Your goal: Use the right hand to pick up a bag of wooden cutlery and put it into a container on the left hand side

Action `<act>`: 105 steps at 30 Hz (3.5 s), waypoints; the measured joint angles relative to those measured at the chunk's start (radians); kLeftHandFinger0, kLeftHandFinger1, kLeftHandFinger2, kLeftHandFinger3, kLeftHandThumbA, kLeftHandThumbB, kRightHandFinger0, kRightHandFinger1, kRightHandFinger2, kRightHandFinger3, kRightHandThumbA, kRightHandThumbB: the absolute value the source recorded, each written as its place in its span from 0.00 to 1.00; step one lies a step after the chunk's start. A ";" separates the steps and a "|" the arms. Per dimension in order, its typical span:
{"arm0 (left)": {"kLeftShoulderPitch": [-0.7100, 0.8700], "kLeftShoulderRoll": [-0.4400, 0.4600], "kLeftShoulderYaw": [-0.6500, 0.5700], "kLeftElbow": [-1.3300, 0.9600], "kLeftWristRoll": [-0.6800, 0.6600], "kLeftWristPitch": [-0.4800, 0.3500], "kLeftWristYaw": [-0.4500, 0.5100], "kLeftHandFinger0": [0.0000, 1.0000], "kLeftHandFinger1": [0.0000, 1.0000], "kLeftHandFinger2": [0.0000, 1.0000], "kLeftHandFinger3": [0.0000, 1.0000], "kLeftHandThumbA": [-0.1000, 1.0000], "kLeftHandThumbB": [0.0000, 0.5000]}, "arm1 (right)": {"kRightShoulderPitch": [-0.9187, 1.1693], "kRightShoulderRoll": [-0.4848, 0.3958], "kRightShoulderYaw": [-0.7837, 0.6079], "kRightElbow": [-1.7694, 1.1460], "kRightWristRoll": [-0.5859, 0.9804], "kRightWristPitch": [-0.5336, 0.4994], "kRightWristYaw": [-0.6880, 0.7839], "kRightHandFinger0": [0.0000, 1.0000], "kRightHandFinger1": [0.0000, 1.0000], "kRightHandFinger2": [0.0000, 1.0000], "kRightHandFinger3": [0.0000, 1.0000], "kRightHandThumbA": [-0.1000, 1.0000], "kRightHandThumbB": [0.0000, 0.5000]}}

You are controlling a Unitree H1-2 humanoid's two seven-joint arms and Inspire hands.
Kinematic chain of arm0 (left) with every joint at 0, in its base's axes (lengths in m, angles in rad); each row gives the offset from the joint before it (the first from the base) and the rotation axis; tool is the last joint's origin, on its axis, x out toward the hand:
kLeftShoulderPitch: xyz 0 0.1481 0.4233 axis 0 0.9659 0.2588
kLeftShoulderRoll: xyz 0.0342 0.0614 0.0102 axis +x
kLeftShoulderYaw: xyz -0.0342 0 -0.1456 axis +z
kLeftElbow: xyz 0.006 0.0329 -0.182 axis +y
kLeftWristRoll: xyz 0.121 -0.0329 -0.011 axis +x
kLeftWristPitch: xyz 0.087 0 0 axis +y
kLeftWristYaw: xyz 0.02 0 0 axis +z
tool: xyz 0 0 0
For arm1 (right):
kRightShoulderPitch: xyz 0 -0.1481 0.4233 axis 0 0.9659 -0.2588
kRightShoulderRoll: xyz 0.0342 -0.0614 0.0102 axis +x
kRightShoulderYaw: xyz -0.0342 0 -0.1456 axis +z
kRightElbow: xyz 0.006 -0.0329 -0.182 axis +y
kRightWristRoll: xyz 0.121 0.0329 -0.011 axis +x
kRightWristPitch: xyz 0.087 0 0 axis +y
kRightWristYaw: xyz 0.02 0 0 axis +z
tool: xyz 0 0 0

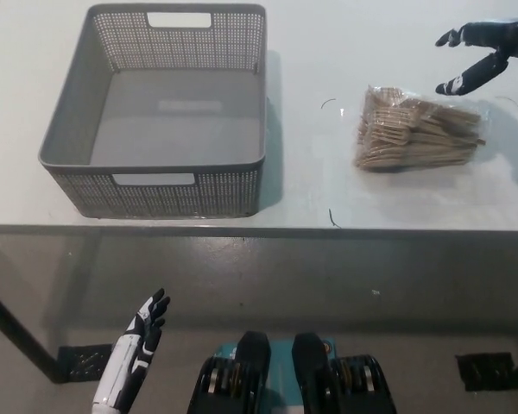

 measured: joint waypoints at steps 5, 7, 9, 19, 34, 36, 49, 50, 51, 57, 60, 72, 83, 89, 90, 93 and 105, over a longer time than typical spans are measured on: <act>0.000 0.001 -0.008 0.001 0.001 0.000 0.000 1.00 1.00 1.00 1.00 1.00 0.59 | -0.011 0.015 0.011 0.007 -0.013 -0.015 0.030 1.00 1.00 1.00 1.00 0.69 1.00; -0.002 0.003 -0.008 0.001 0.001 0.000 0.000 1.00 1.00 1.00 1.00 1.00 0.59 | -0.015 0.020 0.017 0.024 -0.018 -0.026 0.038 1.00 1.00 1.00 1.00 0.69 1.00; -0.005 0.004 -0.008 0.002 0.002 0.000 0.000 1.00 1.00 1.00 1.00 1.00 0.59 | -0.016 0.023 0.020 0.036 -0.024 -0.033 0.043 1.00 1.00 1.00 1.00 0.67 1.00; -0.013 0.012 -0.015 0.002 0.008 0.000 0.000 1.00 1.00 1.00 1.00 1.00 0.58 | -0.012 0.057 0.037 0.146 -0.041 -0.090 0.068 1.00 1.00 1.00 1.00 0.69 1.00; -0.013 0.014 -0.018 0.002 0.010 0.000 0.000 1.00 1.00 1.00 1.00 1.00 0.59 | 0.000 0.121 0.050 0.267 -0.071 -0.137 0.031 1.00 1.00 1.00 1.00 0.69 1.00; -0.013 0.015 -0.020 0.002 0.010 0.000 0.000 1.00 1.00 1.00 1.00 1.00 0.59 | 0.001 0.122 0.050 0.278 -0.072 -0.145 0.026 1.00 1.00 1.00 1.00 0.68 1.00; -0.030 0.034 -0.044 0.002 0.011 0.000 0.000 1.00 1.00 1.00 1.00 1.00 0.64 | 0.025 0.135 0.033 0.334 -0.071 -0.151 -0.009 1.00 1.00 1.00 1.00 0.58 1.00; -0.031 0.036 -0.045 0.002 0.011 0.000 0.000 1.00 1.00 1.00 1.00 1.00 0.64 | 0.025 0.137 0.031 0.338 -0.071 -0.150 -0.008 1.00 1.00 1.00 1.00 0.58 1.00; -0.031 0.037 -0.045 0.002 0.011 0.000 0.000 1.00 1.00 1.00 1.00 1.00 0.64 | 0.025 0.138 0.030 0.343 -0.071 -0.149 -0.008 1.00 1.00 1.00 1.00 0.58 1.00; -0.039 0.047 -0.052 0.002 0.011 0.000 -0.001 1.00 1.00 1.00 1.00 1.00 0.63 | 0.025 0.141 0.028 0.353 -0.071 -0.141 -0.008 1.00 1.00 1.00 1.00 0.57 1.00; -0.048 0.051 -0.059 0.002 0.011 0.000 -0.001 1.00 1.00 1.00 1.00 1.00 0.62 | 0.025 0.144 0.027 0.358 -0.071 -0.138 -0.010 1.00 1.00 1.00 1.00 0.59 1.00; -0.071 0.053 -0.070 0.003 0.010 0.000 -0.002 1.00 1.00 1.00 1.00 1.00 0.64 | 0.050 0.176 0.000 0.375 -0.072 -0.134 -0.144 0.04 0.34 0.75 0.81 0.00 0.23; -0.083 0.053 -0.070 0.005 0.011 0.000 -0.002 1.00 1.00 1.00 1.00 1.00 0.67 | 0.108 0.180 -0.108 0.376 -0.050 -0.187 -0.384 0.23 0.72 1.00 1.00 0.00 0.17; -0.091 0.053 -0.071 0.007 0.012 0.000 -0.002 1.00 1.00 1.00 1.00 1.00 0.67 | 0.120 0.196 -0.202 0.384 -0.008 -0.193 -0.437 0.21 0.67 1.00 1.00 0.00 0.25; -0.091 0.054 -0.071 0.007 0.012 0.000 -0.002 1.00 1.00 1.00 1.00 1.00 0.67 | 0.120 0.198 -0.225 0.384 0.002 -0.193 -0.442 0.21 0.67 1.00 1.00 0.00 0.25; -0.093 0.054 -0.071 0.011 0.012 0.000 -0.002 1.00 1.00 1.00 1.00 1.00 0.69 | 0.118 0.198 -0.284 0.384 0.030 -0.193 -0.454 0.15 0.68 1.00 1.00 0.00 0.25; -0.087 0.054 -0.075 0.023 0.012 -0.001 -0.002 1.00 1.00 1.00 1.00 0.99 0.67 | 0.052 0.202 -0.453 0.384 0.125 -0.186 -0.460 0.17 0.65 0.93 0.95 0.00 0.27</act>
